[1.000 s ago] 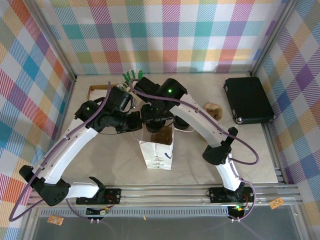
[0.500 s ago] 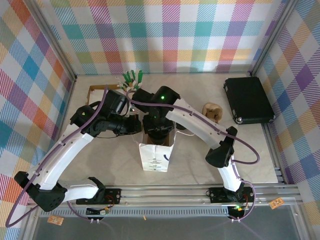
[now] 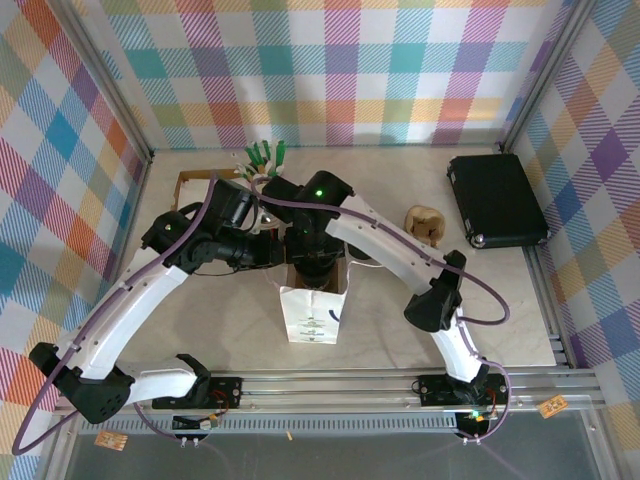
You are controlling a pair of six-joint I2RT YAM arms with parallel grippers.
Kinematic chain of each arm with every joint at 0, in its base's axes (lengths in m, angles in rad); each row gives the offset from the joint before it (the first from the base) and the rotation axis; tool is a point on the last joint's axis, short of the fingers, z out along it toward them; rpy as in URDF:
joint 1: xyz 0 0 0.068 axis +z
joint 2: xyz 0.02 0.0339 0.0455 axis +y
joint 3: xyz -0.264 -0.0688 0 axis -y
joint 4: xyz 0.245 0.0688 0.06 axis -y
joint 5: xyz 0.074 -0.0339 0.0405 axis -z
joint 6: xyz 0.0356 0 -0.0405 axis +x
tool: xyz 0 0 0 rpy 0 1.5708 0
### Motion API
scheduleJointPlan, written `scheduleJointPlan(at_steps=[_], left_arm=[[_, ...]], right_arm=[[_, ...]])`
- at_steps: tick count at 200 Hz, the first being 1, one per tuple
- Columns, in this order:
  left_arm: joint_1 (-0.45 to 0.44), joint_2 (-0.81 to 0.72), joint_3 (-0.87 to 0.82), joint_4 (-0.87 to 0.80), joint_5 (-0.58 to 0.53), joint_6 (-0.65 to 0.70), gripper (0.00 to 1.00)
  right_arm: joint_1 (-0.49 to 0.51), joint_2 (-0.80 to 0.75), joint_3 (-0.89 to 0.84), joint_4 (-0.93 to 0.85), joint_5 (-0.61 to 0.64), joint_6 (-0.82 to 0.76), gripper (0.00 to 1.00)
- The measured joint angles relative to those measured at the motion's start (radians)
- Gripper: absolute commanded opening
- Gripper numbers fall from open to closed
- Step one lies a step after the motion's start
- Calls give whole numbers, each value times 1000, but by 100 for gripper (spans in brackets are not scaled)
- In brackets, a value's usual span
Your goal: Pack the takeout coffee
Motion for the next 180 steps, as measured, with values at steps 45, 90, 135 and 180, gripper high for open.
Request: scheduleJointPlan(at_steps=[45,90,135,180], left_arm=[[11,2,-18,6,11,-13,0],[11,2,-20,10,12,-23,0],[11,4,-21,27,26,-27,0],[2,8,-26,30,27,-27,0]], right_arm=[[-14,2,-47,0,-3,19,18],[-36,-16,-110,0,-16,26,18],[-57,-2,-87,0,-26,40,18],[-70,5,-92,34,-25,50,21]])
